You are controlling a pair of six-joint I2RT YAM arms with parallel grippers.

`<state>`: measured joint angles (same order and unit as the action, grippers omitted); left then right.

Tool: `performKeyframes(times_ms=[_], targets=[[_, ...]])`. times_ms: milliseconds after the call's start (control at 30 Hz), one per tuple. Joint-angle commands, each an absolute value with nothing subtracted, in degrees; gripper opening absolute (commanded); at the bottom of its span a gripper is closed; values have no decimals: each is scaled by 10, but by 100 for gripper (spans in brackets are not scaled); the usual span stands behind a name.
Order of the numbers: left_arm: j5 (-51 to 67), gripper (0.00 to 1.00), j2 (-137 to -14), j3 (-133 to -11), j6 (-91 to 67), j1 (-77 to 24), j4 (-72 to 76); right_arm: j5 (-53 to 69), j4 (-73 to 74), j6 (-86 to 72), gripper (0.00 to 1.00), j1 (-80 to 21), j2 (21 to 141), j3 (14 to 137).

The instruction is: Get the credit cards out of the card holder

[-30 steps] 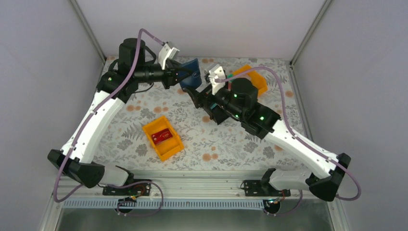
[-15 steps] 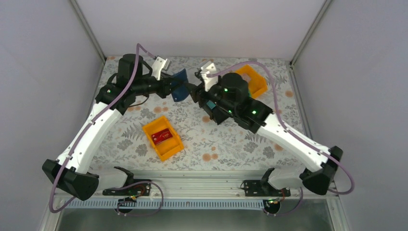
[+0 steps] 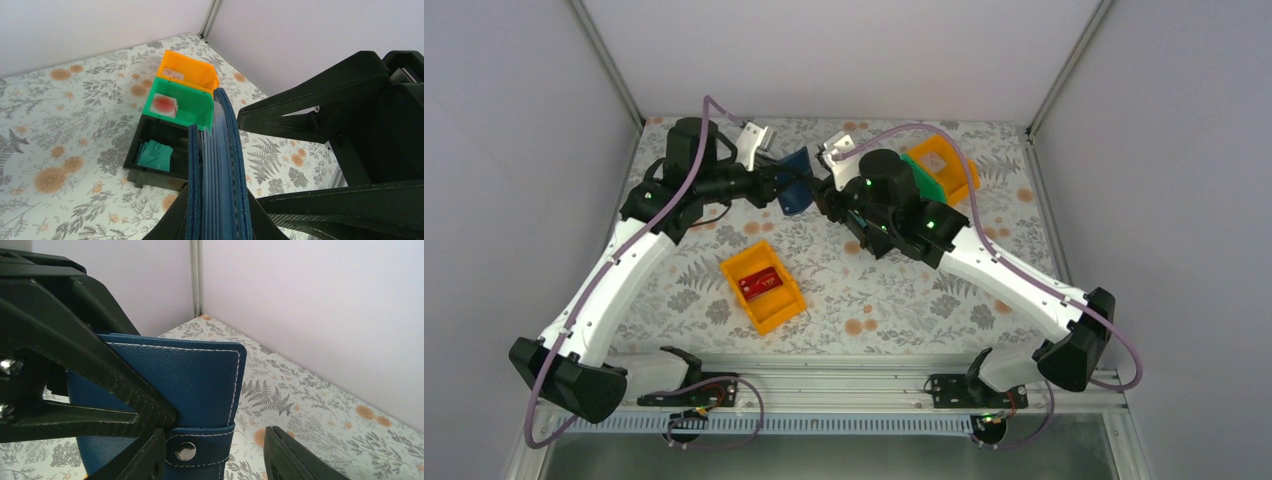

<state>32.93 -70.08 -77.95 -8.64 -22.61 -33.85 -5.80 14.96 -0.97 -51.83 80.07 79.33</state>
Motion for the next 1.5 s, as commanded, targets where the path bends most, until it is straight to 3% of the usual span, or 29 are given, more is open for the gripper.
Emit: performKeyframes(times_ms=[0,333,467,700,867,1100,1300,1433,1467], targets=[[346,2,-690,-773,-98,-223,-313,-65,162,-6,52,-524,819,817],[349,2,-690,-761,-102,-223,-308,12,160,14,66,-524,817,803],[353,2,-689,-754,-102,-223,-306,-35,158,8,48,-524,818,803],[358,2,-688,-752,-98,-223,-304,-138,167,0,32,-523,834,802],[358,2,-688,-748,-97,-223,-302,-119,176,0,39,-522,839,804],[352,2,-688,-746,-94,-223,-301,-128,197,-4,37,-522,854,807],[350,2,-688,-740,-92,-223,-302,-32,211,12,34,-523,848,799],[354,2,-687,-738,-91,-223,-301,-68,216,6,20,-523,854,801],[355,2,-687,-737,-92,-223,-301,-79,216,3,10,-523,855,800]])
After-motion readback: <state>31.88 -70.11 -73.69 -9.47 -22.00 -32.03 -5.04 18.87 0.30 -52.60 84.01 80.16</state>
